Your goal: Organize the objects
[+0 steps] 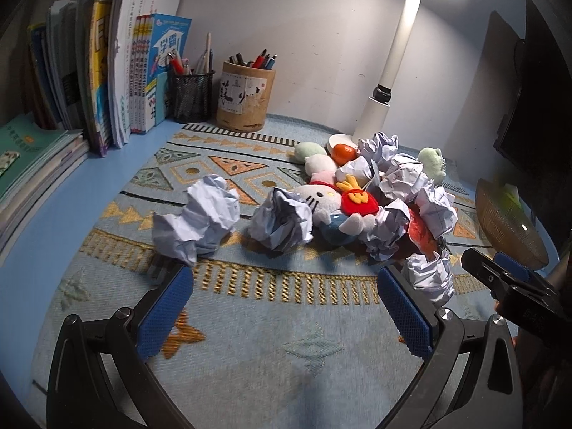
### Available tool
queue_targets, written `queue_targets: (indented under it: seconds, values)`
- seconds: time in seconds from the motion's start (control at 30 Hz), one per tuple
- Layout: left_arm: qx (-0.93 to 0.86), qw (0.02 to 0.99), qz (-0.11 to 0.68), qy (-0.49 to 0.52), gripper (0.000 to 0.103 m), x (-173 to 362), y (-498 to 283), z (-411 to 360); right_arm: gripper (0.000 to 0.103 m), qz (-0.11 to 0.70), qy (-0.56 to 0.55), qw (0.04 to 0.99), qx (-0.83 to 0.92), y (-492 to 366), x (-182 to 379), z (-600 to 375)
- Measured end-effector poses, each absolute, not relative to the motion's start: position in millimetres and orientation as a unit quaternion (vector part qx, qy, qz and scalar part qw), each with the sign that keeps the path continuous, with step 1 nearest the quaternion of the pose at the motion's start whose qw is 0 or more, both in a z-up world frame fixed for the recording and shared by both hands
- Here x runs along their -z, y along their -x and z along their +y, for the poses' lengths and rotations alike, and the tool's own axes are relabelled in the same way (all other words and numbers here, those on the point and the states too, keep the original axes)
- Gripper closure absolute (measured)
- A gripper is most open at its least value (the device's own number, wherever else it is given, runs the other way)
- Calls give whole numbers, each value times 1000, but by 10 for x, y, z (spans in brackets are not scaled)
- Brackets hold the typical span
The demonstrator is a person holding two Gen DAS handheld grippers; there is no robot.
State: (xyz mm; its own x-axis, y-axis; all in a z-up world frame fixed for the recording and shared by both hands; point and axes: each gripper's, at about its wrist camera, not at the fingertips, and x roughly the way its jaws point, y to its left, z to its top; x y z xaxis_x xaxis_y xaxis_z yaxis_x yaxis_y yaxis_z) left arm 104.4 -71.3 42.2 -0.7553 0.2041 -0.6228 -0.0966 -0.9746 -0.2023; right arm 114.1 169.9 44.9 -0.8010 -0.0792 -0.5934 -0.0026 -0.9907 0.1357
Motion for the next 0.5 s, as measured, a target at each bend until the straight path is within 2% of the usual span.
queue_targets:
  seconds: [0.3,0.5]
  values:
    - [-927,52,-65,364,1,-548,-850,-1188,0,-38,-375,45,925,-1234,-349,1433]
    - [-929,61,-53,362,1,-526,-766,-1161,1,-35,-378,55,924,-1197,-318,1319]
